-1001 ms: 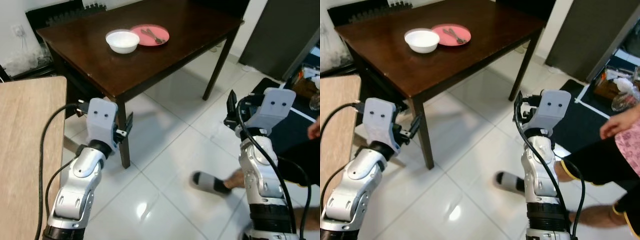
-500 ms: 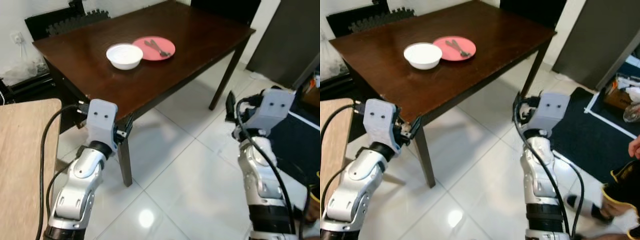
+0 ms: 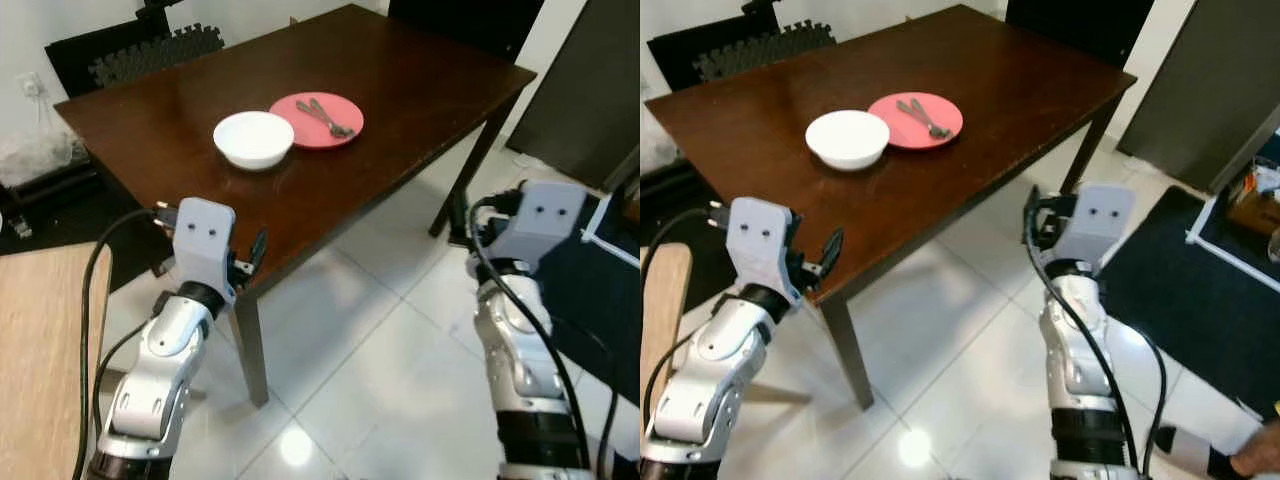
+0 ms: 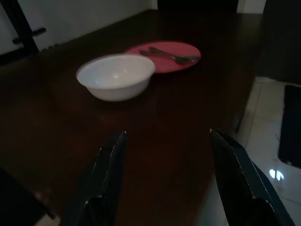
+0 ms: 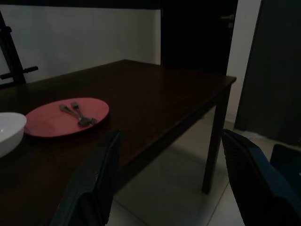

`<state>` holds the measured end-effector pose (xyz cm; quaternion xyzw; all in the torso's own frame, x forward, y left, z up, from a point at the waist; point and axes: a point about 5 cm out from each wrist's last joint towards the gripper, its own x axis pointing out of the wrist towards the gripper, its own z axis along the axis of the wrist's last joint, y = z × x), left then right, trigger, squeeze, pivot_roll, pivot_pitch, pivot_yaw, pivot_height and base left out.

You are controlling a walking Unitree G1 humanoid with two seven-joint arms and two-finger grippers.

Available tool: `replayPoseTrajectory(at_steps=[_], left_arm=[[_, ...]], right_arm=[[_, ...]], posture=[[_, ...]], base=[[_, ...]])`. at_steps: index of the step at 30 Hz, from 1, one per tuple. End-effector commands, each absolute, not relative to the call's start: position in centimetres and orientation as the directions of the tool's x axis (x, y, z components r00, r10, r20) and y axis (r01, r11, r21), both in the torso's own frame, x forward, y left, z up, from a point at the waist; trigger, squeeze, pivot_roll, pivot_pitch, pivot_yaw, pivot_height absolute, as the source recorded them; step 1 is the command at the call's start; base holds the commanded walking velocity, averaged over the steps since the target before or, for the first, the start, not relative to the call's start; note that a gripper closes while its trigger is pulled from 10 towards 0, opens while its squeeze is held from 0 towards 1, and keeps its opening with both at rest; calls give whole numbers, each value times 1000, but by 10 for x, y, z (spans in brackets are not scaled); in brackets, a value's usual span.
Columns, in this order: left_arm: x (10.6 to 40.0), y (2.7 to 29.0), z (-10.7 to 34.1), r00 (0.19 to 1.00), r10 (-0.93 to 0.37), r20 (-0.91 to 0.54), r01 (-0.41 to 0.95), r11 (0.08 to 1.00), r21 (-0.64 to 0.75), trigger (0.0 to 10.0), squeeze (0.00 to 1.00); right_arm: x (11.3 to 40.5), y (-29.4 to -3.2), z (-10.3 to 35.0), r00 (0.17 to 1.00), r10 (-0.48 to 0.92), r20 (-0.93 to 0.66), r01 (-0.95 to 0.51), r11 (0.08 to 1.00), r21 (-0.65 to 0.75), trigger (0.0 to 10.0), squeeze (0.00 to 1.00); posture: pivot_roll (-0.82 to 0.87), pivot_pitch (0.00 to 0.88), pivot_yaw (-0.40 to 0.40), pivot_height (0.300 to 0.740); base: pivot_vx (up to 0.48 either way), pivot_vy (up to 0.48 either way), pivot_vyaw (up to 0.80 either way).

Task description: Setting the table

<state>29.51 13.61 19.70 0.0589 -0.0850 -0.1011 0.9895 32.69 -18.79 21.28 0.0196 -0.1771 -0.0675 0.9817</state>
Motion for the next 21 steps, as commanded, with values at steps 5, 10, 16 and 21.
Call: replayPoseTrajectory(at_steps=[5,10,16,21], left_arm=[[294,141,190,976,-182,123,165,977,137,10000,0],[294,138,191,973,-194,125,180,977,112,10000,0],[294,138,191,973,-191,128,176,978,115,10000,0],[295,140,189,978,-174,116,160,979,126,10000,0]], right_arm=[[327,-183,209,936,-124,331,109,992,62,10000,0],[327,-181,209,937,-115,330,101,993,60,10000,0],[328,-179,210,938,-107,331,93,994,56,10000,0],[328,-178,209,941,-101,323,82,994,70,10000,0]], posture=[[57,115,39,740],[58,116,38,740],[57,115,39,740],[58,114,39,740]], base=[[376,0,0],[0,0,0],[0,0,0],[0,0,0]])
